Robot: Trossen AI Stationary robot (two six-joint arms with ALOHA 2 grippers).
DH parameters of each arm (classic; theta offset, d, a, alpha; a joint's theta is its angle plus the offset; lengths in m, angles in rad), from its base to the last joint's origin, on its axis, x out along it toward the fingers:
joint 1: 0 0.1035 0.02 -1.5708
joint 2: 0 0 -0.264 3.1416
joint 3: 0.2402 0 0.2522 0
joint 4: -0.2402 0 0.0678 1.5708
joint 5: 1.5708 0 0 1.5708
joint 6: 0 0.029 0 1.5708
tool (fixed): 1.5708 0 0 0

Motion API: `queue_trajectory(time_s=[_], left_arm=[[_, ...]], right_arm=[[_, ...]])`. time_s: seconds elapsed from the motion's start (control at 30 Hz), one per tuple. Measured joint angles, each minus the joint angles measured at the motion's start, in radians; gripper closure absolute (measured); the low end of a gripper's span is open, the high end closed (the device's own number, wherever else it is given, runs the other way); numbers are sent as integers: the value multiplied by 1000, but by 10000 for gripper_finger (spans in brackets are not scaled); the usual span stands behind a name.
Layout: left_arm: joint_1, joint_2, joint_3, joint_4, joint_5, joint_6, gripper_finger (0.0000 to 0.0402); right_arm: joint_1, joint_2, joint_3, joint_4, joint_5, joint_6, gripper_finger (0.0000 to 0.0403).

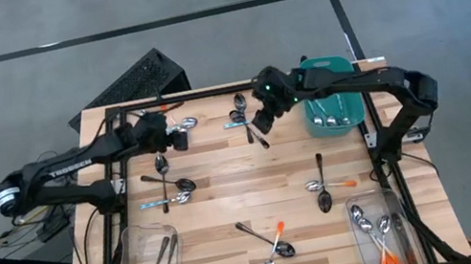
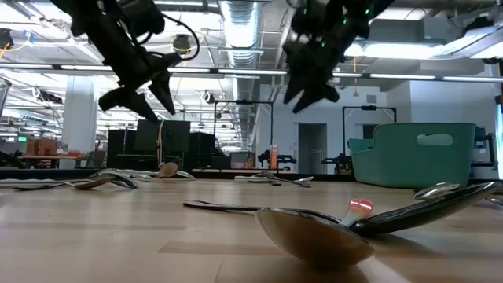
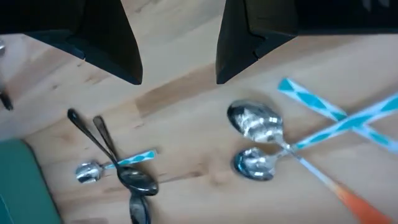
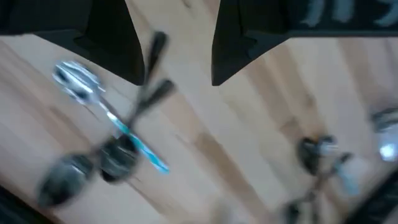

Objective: Sort silverware by color (type)
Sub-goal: Put the blue spoon in the blue bin

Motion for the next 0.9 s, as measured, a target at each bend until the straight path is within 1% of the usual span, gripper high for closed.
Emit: queue_trajectory(time_s=[0.1,0.13,0.2,0.3,0.4,0.47,0.53,0.67,0.8,0.9], left_arm=[[43,22,0,11,14,73,209],[59,27,0,27,27,100,209],[102,37,0,78,67,150,209],[164,67,0,218,155,231,209],[216,112,2,383,245,274,209],[242,135,0,444,281,278,209],[256,157,1,516,282,277,209],[279,191,1,586,280,277,209],[288,221,0,614,268,309,210],[292,240,0,619,283,292,210]], right_arm=[[-45,27,4,8,0,0,195],[-57,40,10,25,0,3,196],[-87,66,5,4,16,-9,198],[-110,132,8,41,71,-76,206],[-137,212,21,3,63,-147,217],[-150,269,48,-22,69,-172,223],[-161,317,76,-95,76,-163,227],[-181,390,110,-182,77,-96,230],[-196,431,118,-215,80,-46,228],[-194,445,120,-211,74,-29,225]])
